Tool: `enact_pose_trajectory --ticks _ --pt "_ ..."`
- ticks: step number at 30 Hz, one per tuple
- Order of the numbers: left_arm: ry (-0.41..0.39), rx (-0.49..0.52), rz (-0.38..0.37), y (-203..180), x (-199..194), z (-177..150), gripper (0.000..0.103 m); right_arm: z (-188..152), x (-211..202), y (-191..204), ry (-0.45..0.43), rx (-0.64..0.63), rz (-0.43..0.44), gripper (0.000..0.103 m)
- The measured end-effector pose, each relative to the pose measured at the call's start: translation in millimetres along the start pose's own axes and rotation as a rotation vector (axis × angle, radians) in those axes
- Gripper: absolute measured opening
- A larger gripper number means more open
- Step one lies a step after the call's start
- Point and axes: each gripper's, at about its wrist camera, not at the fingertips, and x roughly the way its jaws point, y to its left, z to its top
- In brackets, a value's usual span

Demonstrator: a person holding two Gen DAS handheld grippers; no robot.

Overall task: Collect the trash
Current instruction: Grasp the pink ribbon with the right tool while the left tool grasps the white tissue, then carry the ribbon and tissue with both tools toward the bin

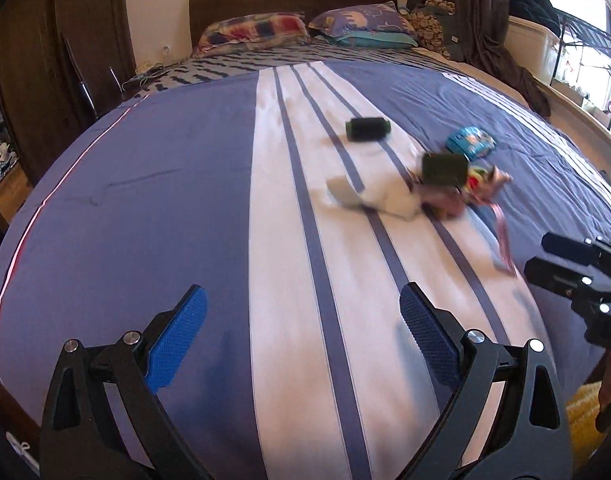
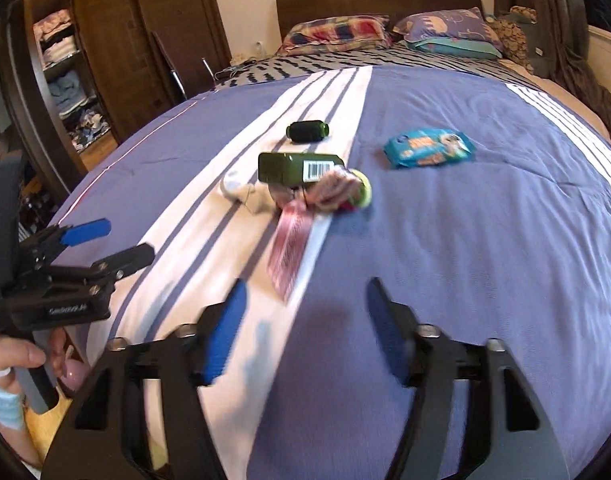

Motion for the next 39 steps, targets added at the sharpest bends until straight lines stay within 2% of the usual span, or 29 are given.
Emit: enact_pose_trajectory --ticks 4,6,8,12,14,18,19,22,24,27,28,29,39 --pt "-0.005 0.002 -0.019 -2 19 21 0.083 13 17 4 0.007 -0.011 0.013 0.047" --pt "-0.006 0.006 -0.017 -3 30 31 0.082 18 24 8 0.014 -0.025 0.012 0.04" --pt "-0.003 0.0 -0.037 -5 41 41 0.077 21 32 11 0.024 -0.042 -0.008 0.036" --pt "0.009 0.016 -0.061 -13 59 50 0.072 21 40 11 0.036 -0.056 -0.023 0.015" --pt "0.024 0.024 -0.073 -16 68 52 0.062 20 42 10 0.035 -0.063 -0.035 0.009" --pt "0.043 0.022 -0.117 -18 80 54 0.05 20 41 5 0.027 -0.065 -0.03 0.006" --pt "0.04 0.029 -0.12 -19 81 55 0.044 20 39 5 0.023 -0.068 -0.031 0.005" --pt "0.05 0.05 -0.143 -23 83 57 0.015 20 36 5 0.015 -0.074 -0.041 0.004" --pt "0.051 0.053 -0.145 -23 84 58 0.015 20 32 3 0.009 -0.069 -0.044 0.004" --pt "0.047 0.064 -0.16 -25 76 55 0.013 21 19 2 -0.015 -0.064 -0.058 0.003" --pt "0.039 0.073 -0.154 -27 70 52 0.004 21 15 1 -0.022 -0.064 -0.062 0.003" --pt "0.034 0.075 -0.151 -27 65 51 0.0 21 8 1 -0.033 -0.063 -0.068 0.003" --pt "-0.047 0.07 -0.174 -36 -24 25 0.0 17 -53 9 -0.11 -0.072 -0.088 0.003"
